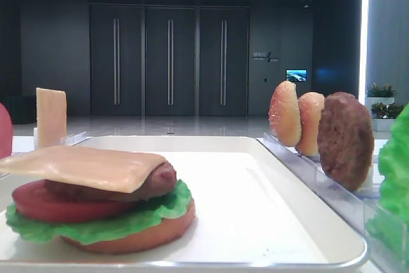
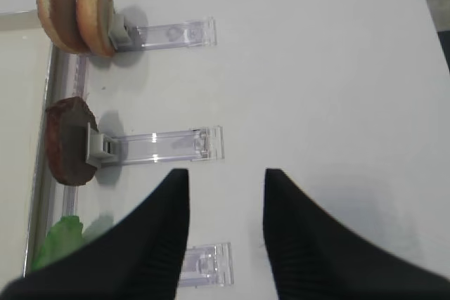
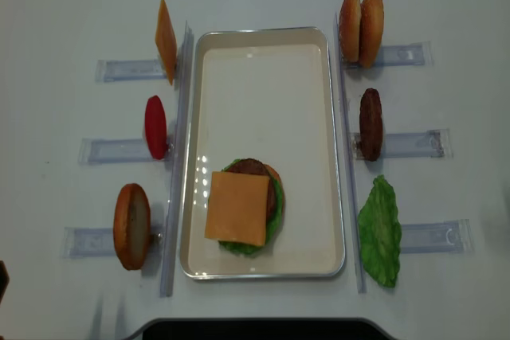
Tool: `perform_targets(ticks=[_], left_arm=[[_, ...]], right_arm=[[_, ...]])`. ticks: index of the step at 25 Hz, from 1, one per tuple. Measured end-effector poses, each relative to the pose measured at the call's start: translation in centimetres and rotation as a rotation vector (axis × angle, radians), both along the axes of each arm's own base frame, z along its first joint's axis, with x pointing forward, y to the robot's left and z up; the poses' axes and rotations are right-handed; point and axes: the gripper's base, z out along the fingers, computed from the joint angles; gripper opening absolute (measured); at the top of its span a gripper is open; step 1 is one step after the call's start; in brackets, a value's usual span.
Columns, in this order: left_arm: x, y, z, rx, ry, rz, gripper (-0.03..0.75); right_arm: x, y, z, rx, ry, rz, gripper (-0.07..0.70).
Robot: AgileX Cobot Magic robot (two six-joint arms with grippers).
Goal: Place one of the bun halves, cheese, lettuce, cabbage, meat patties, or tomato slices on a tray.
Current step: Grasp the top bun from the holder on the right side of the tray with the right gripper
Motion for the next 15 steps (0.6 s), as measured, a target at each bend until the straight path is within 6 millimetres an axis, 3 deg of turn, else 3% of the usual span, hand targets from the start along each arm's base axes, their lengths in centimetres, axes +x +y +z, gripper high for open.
perform_targets(ticks=[8, 15], left_arm=[[0.0, 0.0, 0.0, 0.0, 0.0, 0.0, 0.282], [0.0, 0.0, 0.0, 0.0, 0.0, 0.0, 0.282]], right_arm=[[9.2, 0.1, 0.7, 0.021, 0.109, 0.049, 0.3], [14.9, -0.1, 0.3, 0.014, 0.223, 0.081, 0.301]])
